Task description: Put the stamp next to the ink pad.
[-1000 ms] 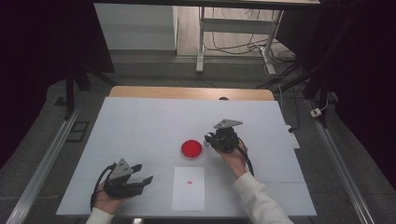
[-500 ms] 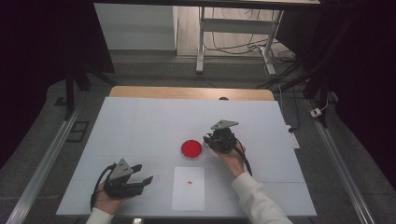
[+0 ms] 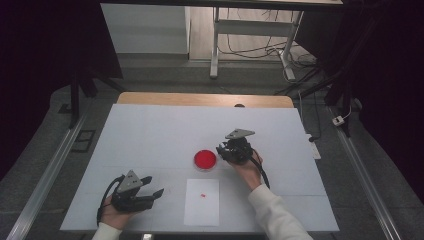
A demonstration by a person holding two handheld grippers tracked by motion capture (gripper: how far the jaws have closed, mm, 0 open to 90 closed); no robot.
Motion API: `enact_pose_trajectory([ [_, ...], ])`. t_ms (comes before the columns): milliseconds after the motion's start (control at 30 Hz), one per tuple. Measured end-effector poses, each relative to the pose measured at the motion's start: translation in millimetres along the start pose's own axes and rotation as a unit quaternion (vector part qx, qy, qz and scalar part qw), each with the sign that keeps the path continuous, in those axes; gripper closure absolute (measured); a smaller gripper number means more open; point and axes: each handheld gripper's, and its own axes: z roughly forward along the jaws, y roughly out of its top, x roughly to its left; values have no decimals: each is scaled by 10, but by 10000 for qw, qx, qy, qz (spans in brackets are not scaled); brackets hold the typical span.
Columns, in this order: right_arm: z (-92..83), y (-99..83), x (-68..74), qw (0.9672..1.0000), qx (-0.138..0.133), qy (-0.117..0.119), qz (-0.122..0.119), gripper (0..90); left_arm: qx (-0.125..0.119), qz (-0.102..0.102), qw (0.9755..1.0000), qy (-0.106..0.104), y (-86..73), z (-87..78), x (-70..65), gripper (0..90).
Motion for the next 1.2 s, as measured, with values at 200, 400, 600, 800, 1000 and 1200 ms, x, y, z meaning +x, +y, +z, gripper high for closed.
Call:
enact_pose_trajectory([
  [200, 5, -5, -8, 10000, -66, 38, 62, 560, 7, 5, 10000, 4, 0, 1, 2, 362],
  [400, -19, -6, -32, 9998, -131, 47, 153, 479, -7, 1, 10000, 7, 0, -2, 5, 361],
  [600, -74, -11, -54, 9995, -239, 71, 204, 435, 7, 4, 10000, 3, -2, 1, 4, 361],
  [800, -184, -44, -54, 9992, -364, 103, 163, 415, 6, 1, 10000, 3, -8, 6, 11, 361],
  [1000, -339, -140, -56, 9991, -385, 152, 101, 407, -24, -2, 10000, -9, -11, -2, 15, 361],
  [1200, -565, -304, -75, 9989, -461, 130, 8, 405, -35, 51, 10000, -37, -1, 9, 18, 361],
])
